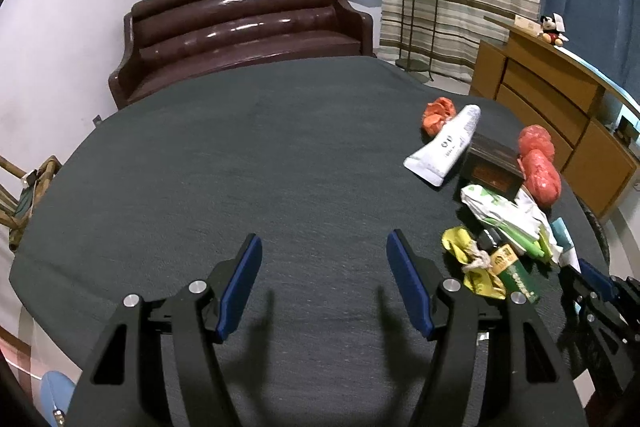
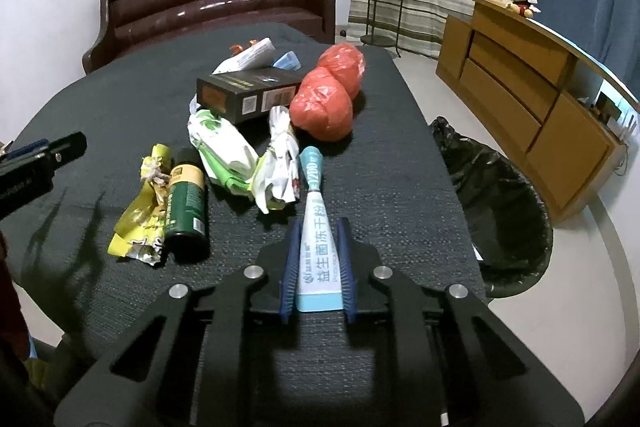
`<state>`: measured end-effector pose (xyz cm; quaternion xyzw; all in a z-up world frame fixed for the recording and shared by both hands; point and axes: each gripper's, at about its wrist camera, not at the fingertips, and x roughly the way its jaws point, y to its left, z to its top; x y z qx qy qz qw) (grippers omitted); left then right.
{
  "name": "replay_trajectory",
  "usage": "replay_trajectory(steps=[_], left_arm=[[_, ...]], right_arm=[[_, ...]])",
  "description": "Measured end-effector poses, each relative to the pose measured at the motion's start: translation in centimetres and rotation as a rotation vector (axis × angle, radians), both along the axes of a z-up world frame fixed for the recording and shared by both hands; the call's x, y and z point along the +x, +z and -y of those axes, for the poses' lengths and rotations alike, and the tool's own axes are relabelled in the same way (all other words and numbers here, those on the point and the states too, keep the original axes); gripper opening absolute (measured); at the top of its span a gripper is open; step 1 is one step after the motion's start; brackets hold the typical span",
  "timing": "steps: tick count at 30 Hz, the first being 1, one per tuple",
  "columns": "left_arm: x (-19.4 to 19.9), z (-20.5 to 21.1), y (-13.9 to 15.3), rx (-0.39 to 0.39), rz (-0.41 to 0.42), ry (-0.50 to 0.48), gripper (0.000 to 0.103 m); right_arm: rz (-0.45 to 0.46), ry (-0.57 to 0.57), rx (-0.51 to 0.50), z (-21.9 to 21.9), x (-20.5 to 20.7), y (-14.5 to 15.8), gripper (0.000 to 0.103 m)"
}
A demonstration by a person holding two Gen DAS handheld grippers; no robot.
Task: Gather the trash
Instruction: 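Lift the toothpaste tube with the right tool while the left tool grasps the yellow wrapper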
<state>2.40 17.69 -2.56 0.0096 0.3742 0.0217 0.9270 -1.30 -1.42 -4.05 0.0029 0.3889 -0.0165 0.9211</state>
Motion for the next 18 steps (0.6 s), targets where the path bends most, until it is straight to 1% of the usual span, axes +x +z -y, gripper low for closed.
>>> replay_trajectory(steps=[3,8,13,18], left_arm=[[-0.3,0.8,0.1,-0.001,-0.002,-0.02,0.064],[-0.6,2.4,0.0,-0.007,-0.01,-0.055,0.068],[-0.7,4.0,0.0,-0.013,-0.018,-0.08,0.068],[-1.0,5.2,-0.7,-0.008,-0.039,-0.109,0.069]], right_arm=[[0.013,-0.011,-0.008,0.3,0.0,0.1,0.018],[0.024,-0.038,-0.002,1.8,-0.2,0.4,0.018],[0.032,-0.059,0.01,3.2,-0.2,0.6,0.018],[0.041,-0.064,0.023,3.8,-0.1,0.7,0.018]])
